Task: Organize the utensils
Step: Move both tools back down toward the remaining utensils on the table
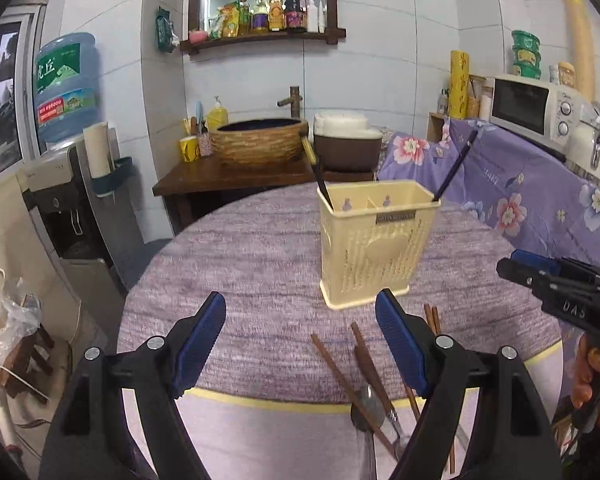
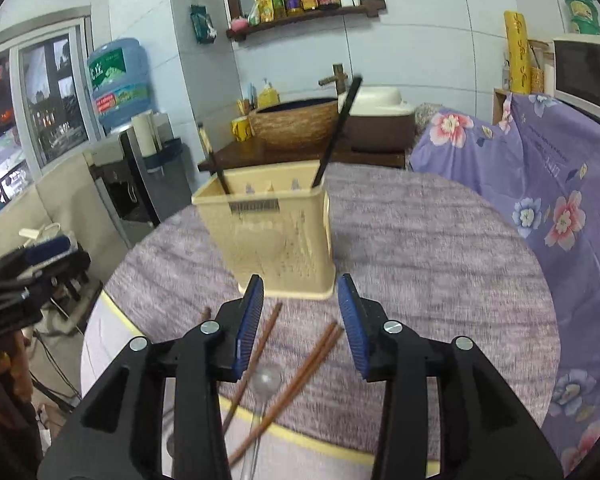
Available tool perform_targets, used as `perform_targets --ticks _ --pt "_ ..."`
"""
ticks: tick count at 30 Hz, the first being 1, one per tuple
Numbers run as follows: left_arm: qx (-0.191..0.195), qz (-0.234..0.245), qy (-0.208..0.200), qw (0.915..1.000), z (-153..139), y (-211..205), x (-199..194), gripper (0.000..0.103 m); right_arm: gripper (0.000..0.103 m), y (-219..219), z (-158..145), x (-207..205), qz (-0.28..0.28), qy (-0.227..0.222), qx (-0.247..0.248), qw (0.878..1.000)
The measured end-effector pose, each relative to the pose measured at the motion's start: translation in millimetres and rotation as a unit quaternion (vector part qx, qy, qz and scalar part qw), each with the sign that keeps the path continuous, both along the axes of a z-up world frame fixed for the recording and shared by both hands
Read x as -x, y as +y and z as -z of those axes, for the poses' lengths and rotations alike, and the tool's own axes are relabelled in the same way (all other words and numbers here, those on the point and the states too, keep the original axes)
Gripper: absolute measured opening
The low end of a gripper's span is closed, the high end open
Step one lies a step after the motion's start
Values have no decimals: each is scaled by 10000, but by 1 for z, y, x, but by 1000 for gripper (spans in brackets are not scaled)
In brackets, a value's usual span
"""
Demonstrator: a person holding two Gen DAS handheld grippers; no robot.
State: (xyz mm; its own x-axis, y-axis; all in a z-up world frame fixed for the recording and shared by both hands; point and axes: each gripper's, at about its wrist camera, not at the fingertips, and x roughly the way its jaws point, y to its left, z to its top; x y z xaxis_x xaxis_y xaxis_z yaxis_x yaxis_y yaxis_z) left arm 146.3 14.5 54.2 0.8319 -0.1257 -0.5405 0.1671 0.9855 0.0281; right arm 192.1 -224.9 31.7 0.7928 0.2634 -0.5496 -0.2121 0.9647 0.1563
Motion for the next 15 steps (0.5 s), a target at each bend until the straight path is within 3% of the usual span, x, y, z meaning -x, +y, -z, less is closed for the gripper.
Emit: perform_targets --ticks 7,10,15 --pt "292 5 912 9954 61 1 -12 58 40 12 65 14 -60 694 -42 9976" --pt "457 61 1342 9899 85 2 -21 50 40 15 79 17 -23 827 3 9966" --pt "560 1 1545 9864 101 1 -27 47 40 26 85 15 -196 904 9 9957"
